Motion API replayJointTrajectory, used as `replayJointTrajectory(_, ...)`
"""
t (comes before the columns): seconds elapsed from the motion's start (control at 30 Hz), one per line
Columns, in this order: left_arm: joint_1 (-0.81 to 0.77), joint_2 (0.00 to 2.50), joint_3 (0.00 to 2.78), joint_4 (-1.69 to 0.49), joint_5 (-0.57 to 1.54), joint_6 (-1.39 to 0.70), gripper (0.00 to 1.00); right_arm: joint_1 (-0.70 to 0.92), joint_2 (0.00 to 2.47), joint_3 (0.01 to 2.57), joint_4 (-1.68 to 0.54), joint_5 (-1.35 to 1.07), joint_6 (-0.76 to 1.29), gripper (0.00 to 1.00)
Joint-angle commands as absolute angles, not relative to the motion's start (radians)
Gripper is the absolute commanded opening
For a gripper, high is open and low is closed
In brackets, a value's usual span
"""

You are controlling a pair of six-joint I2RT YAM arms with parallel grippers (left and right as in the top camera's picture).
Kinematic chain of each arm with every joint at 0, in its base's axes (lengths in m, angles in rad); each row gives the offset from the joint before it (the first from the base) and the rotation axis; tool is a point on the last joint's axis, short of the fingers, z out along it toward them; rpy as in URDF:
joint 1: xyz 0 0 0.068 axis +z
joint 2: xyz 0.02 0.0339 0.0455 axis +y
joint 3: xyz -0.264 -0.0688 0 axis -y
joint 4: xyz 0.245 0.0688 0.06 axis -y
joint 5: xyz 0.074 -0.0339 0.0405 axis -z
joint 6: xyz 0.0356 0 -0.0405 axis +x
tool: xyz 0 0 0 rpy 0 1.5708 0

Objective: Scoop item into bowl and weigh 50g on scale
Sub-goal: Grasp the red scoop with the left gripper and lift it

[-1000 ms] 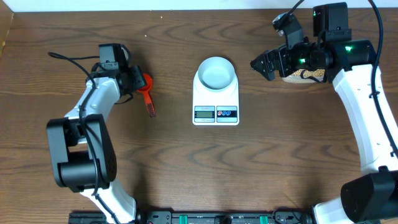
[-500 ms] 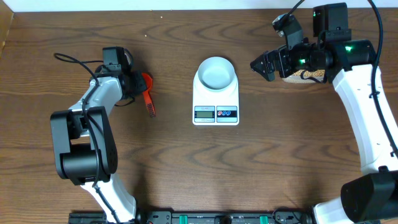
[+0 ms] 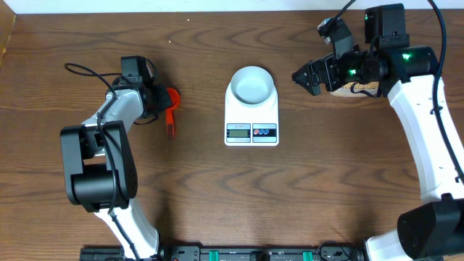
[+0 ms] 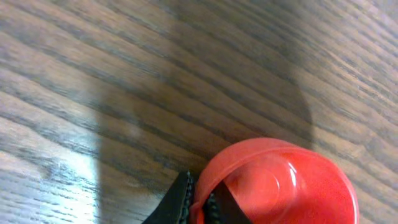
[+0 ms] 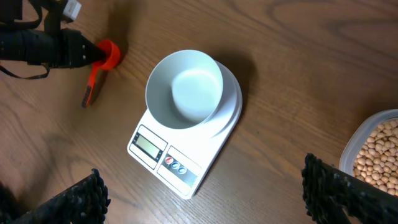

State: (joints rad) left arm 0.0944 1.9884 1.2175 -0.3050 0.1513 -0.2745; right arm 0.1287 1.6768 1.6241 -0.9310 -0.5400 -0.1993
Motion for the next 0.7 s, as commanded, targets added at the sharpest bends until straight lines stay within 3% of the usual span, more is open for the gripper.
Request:
replayJointTrajectory(0.0,0.093,2.000,1.220,-0.311,0.145,-0.318,0.07,0.133,1.682,1.640,-0.935,-0.553,-0.191,0.99)
replayJointTrajectory(0.23,0.096,1.870,1.237,-0.307,0.145,-0.421,0.07,0.133,1.682,1.640,-0.911,-0.554,-0.131,0.99)
replayJointTrajectory(0.4,0.094,1.686,1.237,-0.299,0.152,-0.720,0.07,0.133,1.682,1.640,-0.843,-0.588,0.000,0.92)
replayJointTrajectory(0.67,0.093,1.471,1.237,-0.294,0.296,-1.140,0.07,0.190,1.682,1.640,-0.633,-0.722,0.175,0.89)
